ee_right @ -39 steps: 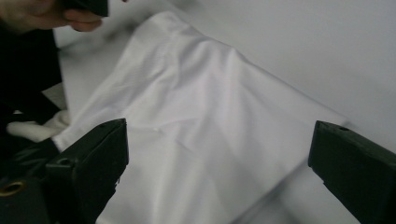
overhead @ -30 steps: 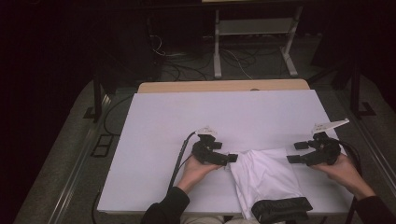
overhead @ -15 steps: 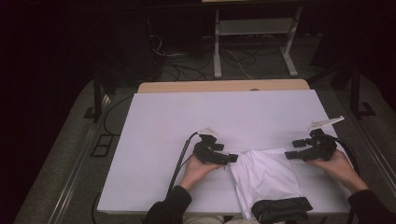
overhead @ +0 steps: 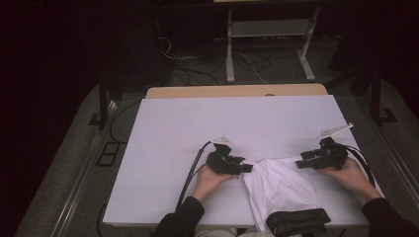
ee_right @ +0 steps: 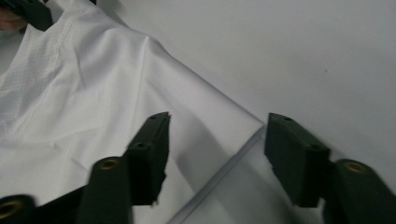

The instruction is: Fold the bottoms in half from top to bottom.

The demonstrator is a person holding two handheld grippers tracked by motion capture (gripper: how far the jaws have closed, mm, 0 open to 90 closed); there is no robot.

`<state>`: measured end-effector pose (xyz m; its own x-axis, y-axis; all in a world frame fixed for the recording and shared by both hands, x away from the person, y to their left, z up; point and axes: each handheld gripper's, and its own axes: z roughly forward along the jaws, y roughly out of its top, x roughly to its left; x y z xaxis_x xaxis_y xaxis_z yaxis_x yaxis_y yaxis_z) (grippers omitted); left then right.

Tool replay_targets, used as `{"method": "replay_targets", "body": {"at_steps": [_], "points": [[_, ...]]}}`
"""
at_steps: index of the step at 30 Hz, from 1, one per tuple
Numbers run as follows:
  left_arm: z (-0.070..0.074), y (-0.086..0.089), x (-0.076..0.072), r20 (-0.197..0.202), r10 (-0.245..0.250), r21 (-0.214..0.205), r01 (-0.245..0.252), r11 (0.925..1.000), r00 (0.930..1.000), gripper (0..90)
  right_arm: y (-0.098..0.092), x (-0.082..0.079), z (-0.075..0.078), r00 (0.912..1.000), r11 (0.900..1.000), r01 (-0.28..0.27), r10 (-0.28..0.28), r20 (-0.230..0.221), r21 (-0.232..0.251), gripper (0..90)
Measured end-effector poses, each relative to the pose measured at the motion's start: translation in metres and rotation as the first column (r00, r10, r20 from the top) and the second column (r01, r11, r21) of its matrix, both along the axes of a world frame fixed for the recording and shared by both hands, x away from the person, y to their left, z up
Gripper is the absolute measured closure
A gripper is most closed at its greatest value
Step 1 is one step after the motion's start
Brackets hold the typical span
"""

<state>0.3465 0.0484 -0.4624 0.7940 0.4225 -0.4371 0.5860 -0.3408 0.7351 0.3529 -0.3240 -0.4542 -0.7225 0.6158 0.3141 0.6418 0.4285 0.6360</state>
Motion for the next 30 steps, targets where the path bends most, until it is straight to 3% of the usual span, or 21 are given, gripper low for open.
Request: {"method": "replay_targets", "body": {"at_steps": [9, 11, 15, 30], "points": [[0.000, 0.000, 0.001, 0.012, -0.004, 0.018, 0.004, 0.9998, 0.9999, 81.3, 0.006, -0.001, 0.001, 0.9985, 0.9977, 0.022, -0.018, 0.051, -0.064, 80.1], [0.000, -0.001, 0.002, 0.004, -0.007, 0.029, 0.007, 0.9996, 1.0000, 83.6, 0.006, -0.001, 0.001, 0.9986, 0.9977, 0.029, -0.026, 0.045, -0.061, 85.9], [0.003, 0.001, 0.001, -0.009, 0.008, 0.015, -0.008, 0.9999, 0.9999, 84.9, 0.006, -0.001, 0.003, 0.9988, 0.9973, 0.030, -0.028, 0.041, -0.067, 88.0], [0.028, 0.019, -0.008, 0.048, 0.003, 0.026, -0.004, 0.9996, 0.9988, 85.3, 0.021, 0.003, 0.018, 0.9971, 0.9983, 0.035, -0.031, 0.070, -0.047, 88.4]]}}
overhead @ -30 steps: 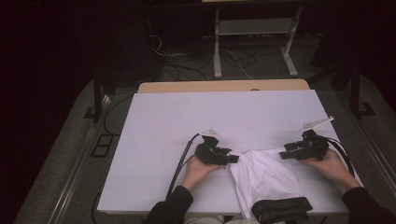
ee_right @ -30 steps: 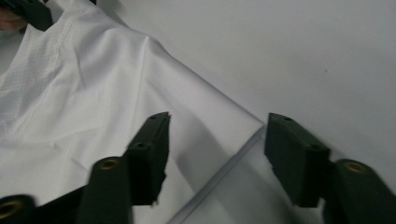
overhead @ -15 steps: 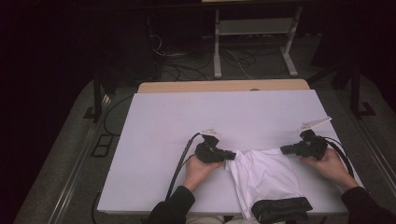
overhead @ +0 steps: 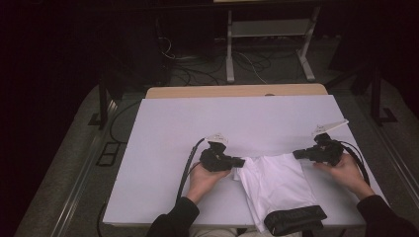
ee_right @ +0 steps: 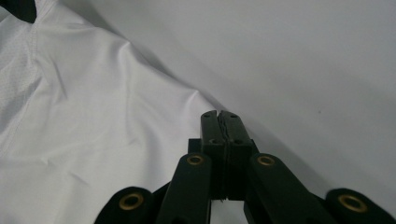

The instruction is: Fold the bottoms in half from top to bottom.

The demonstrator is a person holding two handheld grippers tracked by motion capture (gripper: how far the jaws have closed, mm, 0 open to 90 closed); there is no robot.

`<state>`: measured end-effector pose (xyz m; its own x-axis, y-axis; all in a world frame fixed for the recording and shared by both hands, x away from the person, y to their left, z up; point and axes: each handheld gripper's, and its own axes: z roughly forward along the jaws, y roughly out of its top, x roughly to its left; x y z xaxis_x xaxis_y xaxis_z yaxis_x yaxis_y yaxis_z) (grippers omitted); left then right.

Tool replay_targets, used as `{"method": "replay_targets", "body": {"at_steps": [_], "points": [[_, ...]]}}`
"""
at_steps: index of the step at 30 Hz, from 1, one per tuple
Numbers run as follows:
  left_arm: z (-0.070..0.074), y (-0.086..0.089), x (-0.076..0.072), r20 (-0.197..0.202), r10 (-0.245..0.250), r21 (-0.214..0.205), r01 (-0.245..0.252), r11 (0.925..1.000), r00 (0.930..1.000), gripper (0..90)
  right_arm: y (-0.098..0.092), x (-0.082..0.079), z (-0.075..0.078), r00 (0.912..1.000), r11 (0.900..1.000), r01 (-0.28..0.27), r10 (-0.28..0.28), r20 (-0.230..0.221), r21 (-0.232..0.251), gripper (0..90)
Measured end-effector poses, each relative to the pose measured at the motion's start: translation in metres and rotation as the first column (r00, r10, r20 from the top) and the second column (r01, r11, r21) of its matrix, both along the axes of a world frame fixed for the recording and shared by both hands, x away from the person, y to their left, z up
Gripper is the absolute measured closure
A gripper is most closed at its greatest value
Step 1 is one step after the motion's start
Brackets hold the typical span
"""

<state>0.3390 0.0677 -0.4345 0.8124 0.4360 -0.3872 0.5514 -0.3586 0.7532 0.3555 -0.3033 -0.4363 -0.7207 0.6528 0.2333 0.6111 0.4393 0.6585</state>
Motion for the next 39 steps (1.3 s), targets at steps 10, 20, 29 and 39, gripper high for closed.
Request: {"method": "replay_targets", "body": {"at_steps": [10, 20, 29, 39], "points": [[0.010, 0.023, 0.008, 0.011, 0.041, 0.007, -0.041, 0.9991, 0.9991, 85.3, 0.024, 0.013, 0.007, 0.9999, 0.9999, -0.012, 0.012, 0.011, -0.001, 88.4], [0.018, 0.044, 0.024, 0.016, 0.067, 0.024, -0.068, 0.9974, 0.9976, 85.3, 0.043, 0.025, 0.012, 0.9997, 0.9997, -0.014, 0.014, 0.020, 0.020, 88.4], [0.029, 0.050, 0.042, 0.035, 0.086, 0.065, -0.088, 0.9940, 0.9957, 85.3, 0.052, 0.034, 0.017, 0.9996, 0.9991, -0.001, 0.000, 0.029, 0.043, 88.4], [0.037, 0.048, 0.071, 0.053, 0.097, 0.090, -0.102, 0.9907, 0.9938, 85.3, 0.058, 0.051, 0.014, 0.9976, 0.9968, 0.068, -0.069, 0.012, 0.041, 88.4]]}}
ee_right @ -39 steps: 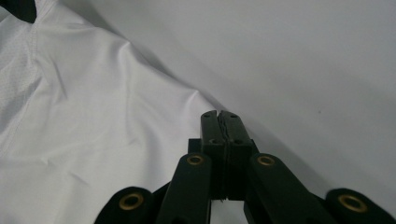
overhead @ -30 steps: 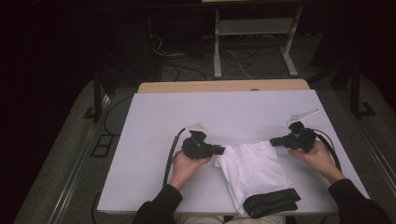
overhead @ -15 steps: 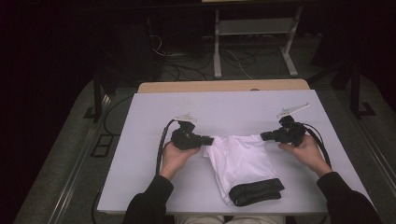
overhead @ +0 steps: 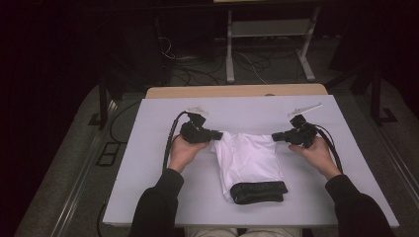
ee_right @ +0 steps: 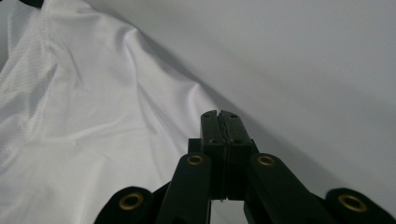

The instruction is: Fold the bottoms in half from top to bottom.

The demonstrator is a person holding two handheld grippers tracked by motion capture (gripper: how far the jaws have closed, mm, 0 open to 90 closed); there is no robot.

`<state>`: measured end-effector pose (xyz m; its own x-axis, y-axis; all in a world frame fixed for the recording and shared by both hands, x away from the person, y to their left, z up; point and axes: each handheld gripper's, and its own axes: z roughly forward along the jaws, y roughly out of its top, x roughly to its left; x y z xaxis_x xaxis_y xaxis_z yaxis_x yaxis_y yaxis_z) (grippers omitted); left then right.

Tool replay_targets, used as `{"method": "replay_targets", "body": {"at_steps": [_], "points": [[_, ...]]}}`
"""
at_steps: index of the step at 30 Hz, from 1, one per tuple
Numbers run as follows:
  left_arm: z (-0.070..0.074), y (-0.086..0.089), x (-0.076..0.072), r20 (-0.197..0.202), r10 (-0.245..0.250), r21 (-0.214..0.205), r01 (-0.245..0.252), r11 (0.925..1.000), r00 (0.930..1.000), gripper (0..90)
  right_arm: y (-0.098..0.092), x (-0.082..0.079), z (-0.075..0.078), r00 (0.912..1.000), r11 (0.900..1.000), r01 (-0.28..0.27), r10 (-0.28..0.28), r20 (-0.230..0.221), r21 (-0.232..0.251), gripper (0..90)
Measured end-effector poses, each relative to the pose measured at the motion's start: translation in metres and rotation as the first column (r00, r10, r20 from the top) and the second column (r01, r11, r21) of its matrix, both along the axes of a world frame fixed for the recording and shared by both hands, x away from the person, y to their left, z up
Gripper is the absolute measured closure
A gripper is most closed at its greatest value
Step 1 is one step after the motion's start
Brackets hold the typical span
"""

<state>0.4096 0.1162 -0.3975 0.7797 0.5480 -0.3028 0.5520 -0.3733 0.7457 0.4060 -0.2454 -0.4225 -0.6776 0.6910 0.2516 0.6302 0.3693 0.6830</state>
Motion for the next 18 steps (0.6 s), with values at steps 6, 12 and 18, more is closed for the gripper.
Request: {"method": "replay_targets", "body": {"at_steps": [6, 12, 18], "points": [[0.002, 0.001, 0.015, 0.001, 0.028, 0.010, -0.028, 0.9995, 0.9996, 85.3, 0.003, 0.010, 0.000, 0.9995, 0.9995, 0.030, -0.030, 0.000, 0.004, 88.4], [0.001, 0.007, 0.027, -0.004, 0.068, -0.004, -0.068, 0.9977, 0.9977, 85.3, 0.006, 0.019, 0.001, 0.9987, 0.9988, 0.048, -0.048, 0.015, 0.009, 88.4], [-0.005, 0.014, 0.038, -0.023, 0.138, -0.038, -0.139, 0.9895, 0.9901, 85.3, 0.011, 0.028, 0.001, 0.9970, 0.9973, 0.068, -0.069, 0.034, 0.026, 88.4]]}}
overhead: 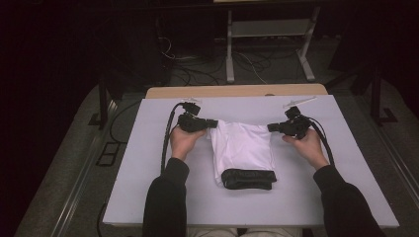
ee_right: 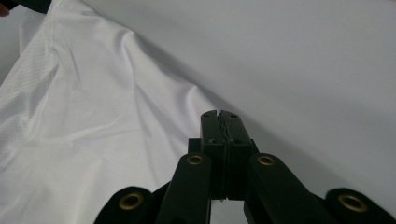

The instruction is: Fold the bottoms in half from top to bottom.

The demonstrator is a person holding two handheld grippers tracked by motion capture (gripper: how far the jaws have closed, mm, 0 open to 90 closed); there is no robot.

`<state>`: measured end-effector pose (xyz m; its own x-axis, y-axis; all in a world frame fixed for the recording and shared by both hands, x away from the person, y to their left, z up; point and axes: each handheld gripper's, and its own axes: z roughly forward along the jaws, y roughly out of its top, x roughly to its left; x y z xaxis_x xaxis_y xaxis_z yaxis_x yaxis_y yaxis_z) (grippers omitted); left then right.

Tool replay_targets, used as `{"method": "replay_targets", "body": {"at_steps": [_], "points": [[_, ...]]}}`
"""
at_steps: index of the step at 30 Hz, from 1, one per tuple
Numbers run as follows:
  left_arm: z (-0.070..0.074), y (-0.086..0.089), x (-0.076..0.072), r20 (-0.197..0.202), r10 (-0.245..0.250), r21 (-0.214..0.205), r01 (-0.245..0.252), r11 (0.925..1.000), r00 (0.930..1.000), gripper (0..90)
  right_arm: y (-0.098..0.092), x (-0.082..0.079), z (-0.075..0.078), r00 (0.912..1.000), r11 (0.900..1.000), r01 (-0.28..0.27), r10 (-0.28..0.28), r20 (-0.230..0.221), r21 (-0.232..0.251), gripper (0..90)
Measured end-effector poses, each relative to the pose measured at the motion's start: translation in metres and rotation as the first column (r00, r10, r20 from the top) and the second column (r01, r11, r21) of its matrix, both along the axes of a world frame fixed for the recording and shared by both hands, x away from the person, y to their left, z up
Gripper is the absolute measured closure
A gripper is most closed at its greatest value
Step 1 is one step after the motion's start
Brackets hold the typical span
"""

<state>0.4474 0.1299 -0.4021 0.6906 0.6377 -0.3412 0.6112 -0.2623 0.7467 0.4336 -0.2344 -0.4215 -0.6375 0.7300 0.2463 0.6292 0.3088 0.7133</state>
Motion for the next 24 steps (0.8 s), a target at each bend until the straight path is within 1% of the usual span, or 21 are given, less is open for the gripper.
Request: {"method": "replay_targets", "body": {"at_steps": [1, 4, 6, 9, 11, 13, 14, 15, 16, 17, 18, 19, 21, 23, 24], "points": [[0.000, 0.001, 0.001, -0.001, 0.004, -0.001, -0.004, 1.0000, 1.0000, 85.3, 0.001, 0.002, 0.000, 1.0000, 1.0000, 0.004, -0.004, 0.003, -0.003, 88.4], [-0.002, 0.003, 0.005, 0.002, 0.017, 0.011, -0.017, 0.9998, 0.9999, 85.3, 0.003, 0.005, -0.001, 0.9999, 0.9999, 0.011, -0.011, 0.005, 0.009, 88.4], [-0.003, 0.005, 0.008, 0.001, 0.029, 0.014, -0.029, 0.9995, 0.9996, 85.2, 0.004, 0.008, -0.001, 0.9997, 0.9999, 0.016, -0.016, 0.017, 0.006, 88.4], [-0.008, 0.006, 0.013, 0.006, 0.042, 0.016, -0.043, 0.9990, 0.9991, 85.2, 0.005, 0.013, -0.003, 0.9993, 0.9992, 0.028, -0.029, 0.023, 0.028, 88.4], [-0.012, 0.007, 0.017, 0.002, 0.054, 0.013, -0.054, 0.9985, 0.9985, 85.2, 0.005, 0.016, -0.005, 0.9989, 0.9983, 0.039, -0.040, 0.022, 0.042, 88.4], [-0.016, 0.007, 0.021, 0.008, 0.055, 0.015, -0.055, 0.9984, 0.9985, 85.0, 0.006, 0.018, -0.008, 0.9987, 0.9979, 0.045, -0.046, 0.021, 0.047, 88.3], [-0.018, 0.007, 0.022, 0.011, 0.064, 0.005, -0.064, 0.9979, 0.9979, 84.5, 0.005, 0.019, -0.010, 0.9988, 0.9973, 0.046, -0.047, 0.014, 0.057, 88.0], [-0.020, 0.007, 0.022, 0.009, 0.071, -0.002, -0.071, 0.9975, 0.9974, 82.4, 0.004, 0.021, -0.012, 0.9989, 0.9959, 0.046, -0.046, 0.007, 0.078, 86.9], [-0.022, 0.007, 0.022, 0.016, 0.075, -0.001, -0.075, 0.9972, 0.9971, 79.6, 0.004, 0.021, -0.013, 0.9989, 0.9950, 0.046, -0.047, 0.010, 0.089, 86.3], [-0.023, 0.006, 0.022, 0.022, 0.075, 0.002, -0.075, 0.9972, 0.9969, 72.6, 0.004, 0.020, -0.014, 0.9989, 0.9939, 0.043, -0.045, 0.016, 0.101, 82.6], [-0.024, 0.005, 0.020, 0.032, 0.086, 0.001, -0.086, 0.9963, 0.9958, 67.5, 0.004, 0.020, -0.015, 0.9986, 0.9934, 0.047, -0.050, 0.020, 0.104, 79.1], [-0.024, 0.005, 0.018, 0.040, 0.095, -0.009, -0.095, 0.9955, 0.9947, 58.0, 0.004, 0.019, -0.015, 0.9982, 0.9937, 0.049, -0.052, 0.030, 0.101, 73.8], [-0.023, 0.006, 0.014, 0.053, 0.114, -0.030, -0.113, 0.9932, 0.9921, 45.6, 0.005, 0.018, -0.014, 0.9981, 0.9947, 0.040, -0.045, 0.042, 0.095, 60.4], [-0.022, 0.008, 0.012, 0.034, 0.136, -0.041, -0.134, 0.9901, 0.9902, 35.1, 0.005, 0.016, -0.012, 0.9979, 0.9945, 0.035, -0.040, 0.051, 0.099, 48.0], [-0.021, 0.009, 0.012, 0.009, 0.134, -0.052, -0.133, 0.9897, 0.9909, 28.2, 0.005, 0.015, -0.011, 0.9976, 0.9945, 0.032, -0.038, 0.058, 0.099, 42.6]]}}
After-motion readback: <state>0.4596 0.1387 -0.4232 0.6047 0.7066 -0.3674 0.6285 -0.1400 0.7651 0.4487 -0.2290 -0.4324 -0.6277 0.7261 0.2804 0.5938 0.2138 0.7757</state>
